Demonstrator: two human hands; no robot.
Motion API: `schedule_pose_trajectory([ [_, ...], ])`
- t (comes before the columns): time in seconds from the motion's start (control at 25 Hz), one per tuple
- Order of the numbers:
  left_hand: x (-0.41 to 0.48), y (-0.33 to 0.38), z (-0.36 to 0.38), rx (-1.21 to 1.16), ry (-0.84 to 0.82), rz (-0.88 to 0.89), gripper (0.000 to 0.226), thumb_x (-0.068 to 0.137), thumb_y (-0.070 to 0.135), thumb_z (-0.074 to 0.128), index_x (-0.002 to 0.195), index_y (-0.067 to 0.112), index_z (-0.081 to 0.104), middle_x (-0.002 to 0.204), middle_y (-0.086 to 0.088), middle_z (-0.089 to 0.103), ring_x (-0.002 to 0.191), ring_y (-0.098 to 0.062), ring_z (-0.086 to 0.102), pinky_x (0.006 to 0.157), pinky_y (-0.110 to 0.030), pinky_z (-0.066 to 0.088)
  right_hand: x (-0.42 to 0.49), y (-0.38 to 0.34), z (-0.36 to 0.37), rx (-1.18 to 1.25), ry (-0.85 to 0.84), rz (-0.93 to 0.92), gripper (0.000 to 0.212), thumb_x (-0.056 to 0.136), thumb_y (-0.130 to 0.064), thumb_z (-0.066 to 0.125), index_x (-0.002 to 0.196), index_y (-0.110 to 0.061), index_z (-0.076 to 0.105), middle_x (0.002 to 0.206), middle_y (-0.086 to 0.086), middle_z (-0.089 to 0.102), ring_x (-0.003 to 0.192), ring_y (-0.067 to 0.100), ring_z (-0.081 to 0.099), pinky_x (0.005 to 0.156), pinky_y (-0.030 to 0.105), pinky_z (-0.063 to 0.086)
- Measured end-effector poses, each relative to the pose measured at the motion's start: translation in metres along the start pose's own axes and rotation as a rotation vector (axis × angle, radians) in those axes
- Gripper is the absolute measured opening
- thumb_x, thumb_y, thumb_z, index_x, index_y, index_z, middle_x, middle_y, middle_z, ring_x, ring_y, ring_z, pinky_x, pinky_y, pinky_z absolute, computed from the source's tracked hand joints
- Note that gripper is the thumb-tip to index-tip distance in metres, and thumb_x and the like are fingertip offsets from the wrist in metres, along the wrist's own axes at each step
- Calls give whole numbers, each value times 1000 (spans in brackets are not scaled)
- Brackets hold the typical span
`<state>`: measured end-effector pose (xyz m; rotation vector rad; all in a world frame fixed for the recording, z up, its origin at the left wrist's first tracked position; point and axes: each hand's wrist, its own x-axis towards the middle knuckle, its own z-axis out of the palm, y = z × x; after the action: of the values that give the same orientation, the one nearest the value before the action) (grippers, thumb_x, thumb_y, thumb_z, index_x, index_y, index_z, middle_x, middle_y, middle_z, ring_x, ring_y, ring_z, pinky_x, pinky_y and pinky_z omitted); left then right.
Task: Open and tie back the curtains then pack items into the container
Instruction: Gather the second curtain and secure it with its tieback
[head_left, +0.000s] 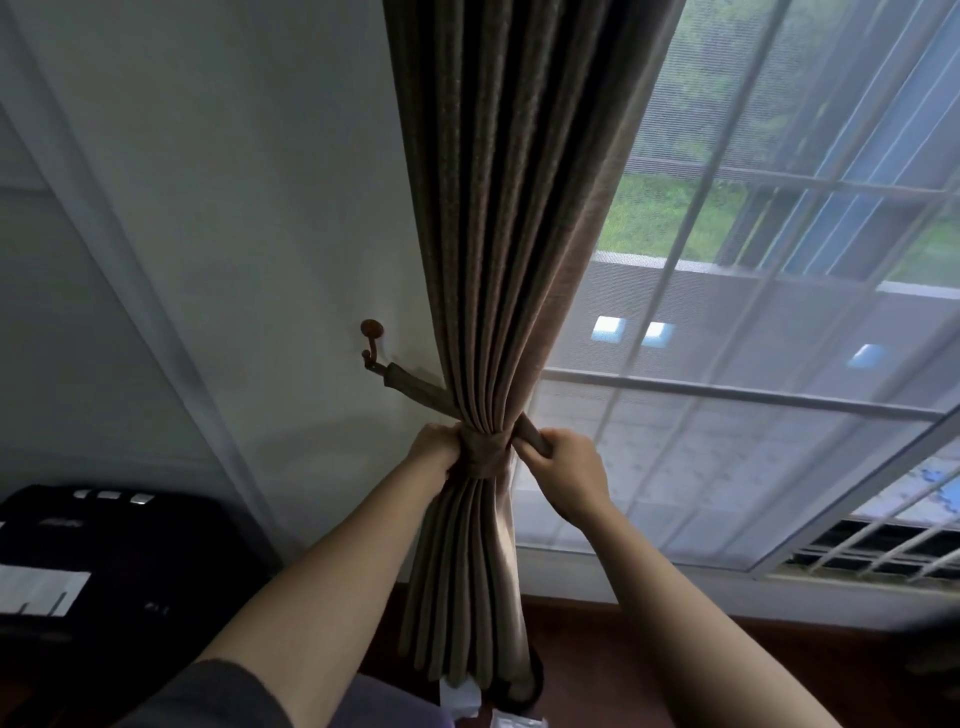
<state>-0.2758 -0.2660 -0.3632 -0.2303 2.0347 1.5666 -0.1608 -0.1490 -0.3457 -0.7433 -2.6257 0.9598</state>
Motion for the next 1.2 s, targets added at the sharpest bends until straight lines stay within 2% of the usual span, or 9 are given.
schedule_pose_trajectory([
  [0.08,-15,2,-4,34,59,106,13,90,15,49,94,9,60,109,-21,64,91,-28,60,82,-43,51,-6,8,-1,-62,34,17,46,88,-43,56,51,-20,42,58,-2,42,55,21,42,45,29,23],
  [0.24,-41,-7,-13,90,98,357,6,90,15,49,88,17,54,84,4,58,75,-9,53,59,-19,39,-23,37,3,-158,60,83,38,89,-47,54,62,-20,56,71,-1,48,64,25,50,49,29,29],
  [0.36,-52,-14,-17,74,12,480,8,89,16,53,85,22,54,85,7,59,78,-6,55,62,-18,40,-32,42,14,-137,50,140,30,90,-42,54,76,-17,66,77,-1,49,69,25,49,52,30,31],
  [0.6,-49,-14,-26,281,-61,670,8,85,14,64,82,18,58,79,11,59,75,2,55,61,-5,40,-46,35,-3,-132,128,69,25,85,-39,60,75,-18,67,74,-3,52,69,23,54,48,28,29],
  [0.88,-45,-4,-14,452,-134,707,25,83,24,65,59,24,62,66,9,61,66,0,55,60,-12,35,-70,20,4,-20,44,-196,21,81,-24,66,68,-8,63,64,-4,45,61,14,43,52,28,23],
  [1.04,-38,-2,-4,508,-209,816,55,71,44,73,40,3,53,40,-5,41,41,-9,39,47,-20,29,-70,11,15,129,3,-339,22,77,-17,64,59,-18,52,59,-10,37,58,8,38,57,26,27],
  [1.12,-35,2,-2,626,-199,810,47,67,30,74,39,1,50,40,-9,40,40,-9,36,47,-22,28,-69,13,14,155,-132,-391,13,77,-17,65,69,-23,58,67,-7,44,64,9,43,61,30,38],
  [1.16,-34,4,-2,667,-188,808,43,68,21,72,38,4,46,42,-9,40,41,-9,36,48,-22,27,-70,14,12,152,-249,-395,12,78,-19,67,88,-25,66,77,-6,51,70,10,49,66,30,43],
  [1.2,-33,7,-3,687,-173,811,39,70,15,69,40,7,45,48,-9,43,45,-10,38,50,-23,27,-71,15,9,138,-373,-369,33,78,-23,70,111,-29,64,90,-4,56,78,9,54,73,25,46],
])
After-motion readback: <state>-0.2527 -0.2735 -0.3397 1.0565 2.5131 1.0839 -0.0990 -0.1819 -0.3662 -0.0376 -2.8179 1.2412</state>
